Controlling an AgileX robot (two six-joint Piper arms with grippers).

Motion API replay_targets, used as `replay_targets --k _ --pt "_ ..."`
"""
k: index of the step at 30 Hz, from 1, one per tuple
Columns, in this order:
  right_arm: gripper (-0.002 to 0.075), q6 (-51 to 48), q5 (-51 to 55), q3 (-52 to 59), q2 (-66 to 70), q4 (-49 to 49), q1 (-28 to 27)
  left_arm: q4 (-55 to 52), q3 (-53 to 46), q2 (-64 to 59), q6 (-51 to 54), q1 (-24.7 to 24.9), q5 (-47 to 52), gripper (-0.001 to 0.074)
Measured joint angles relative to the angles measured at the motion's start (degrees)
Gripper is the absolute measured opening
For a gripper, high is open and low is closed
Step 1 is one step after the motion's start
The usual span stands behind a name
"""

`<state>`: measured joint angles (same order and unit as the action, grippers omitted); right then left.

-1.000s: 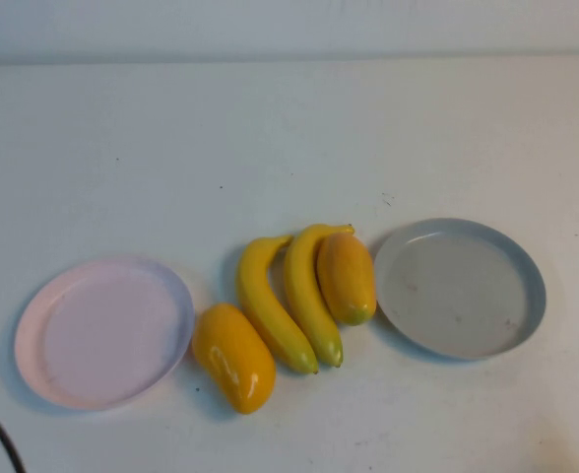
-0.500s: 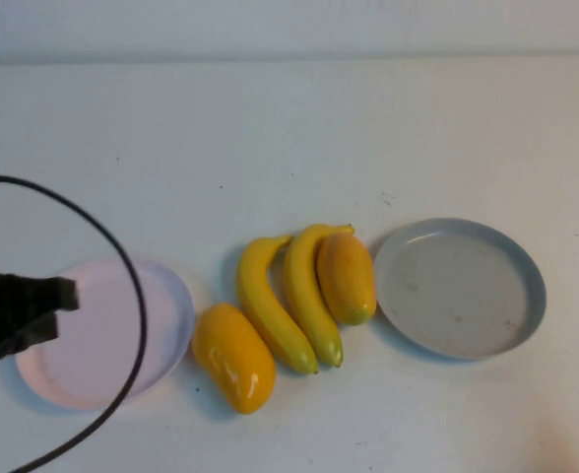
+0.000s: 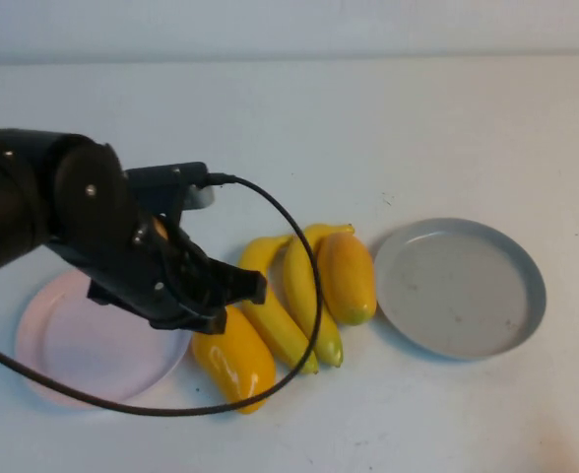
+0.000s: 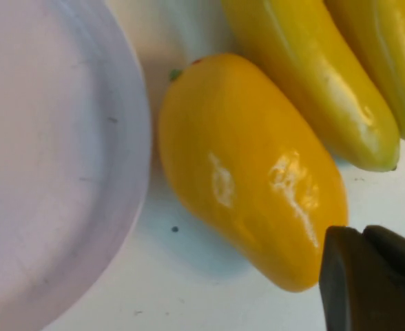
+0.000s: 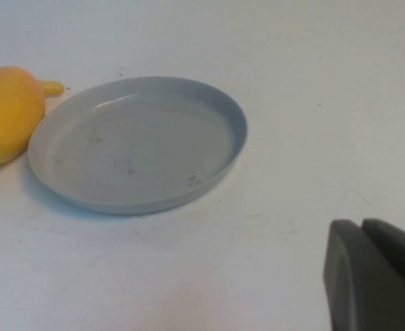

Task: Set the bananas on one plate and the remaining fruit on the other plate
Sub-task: Put one type of fruit in the left plate

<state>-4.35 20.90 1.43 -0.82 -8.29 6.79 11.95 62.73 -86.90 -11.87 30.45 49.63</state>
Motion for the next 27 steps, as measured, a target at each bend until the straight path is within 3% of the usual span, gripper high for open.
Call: replay_targets --k 5,19,22,27 --pt "-0.0015 0.0 0.0 0.0 0.0 0.0 0.0 -2.08 1.0 -1.9 -2.52 3.49 -0.1 -0.0005" --pt "-0.0015 0.0 0.0 0.0 0.0 0.0 0.0 -8.42 2.19 -1.9 -7.16 3.75 0.69 0.0023" --pt "-0.0015 0.0 0.0 0.0 0.0 0.0 0.0 -9.19 2.24 -2.26 -4.73 3.75 0.47 0.0153" --pt "-0.0015 0.0 0.0 0.0 0.0 0.0 0.0 -8.22 2.81 -4.64 -5.77 3.75 0.13 0.0529"
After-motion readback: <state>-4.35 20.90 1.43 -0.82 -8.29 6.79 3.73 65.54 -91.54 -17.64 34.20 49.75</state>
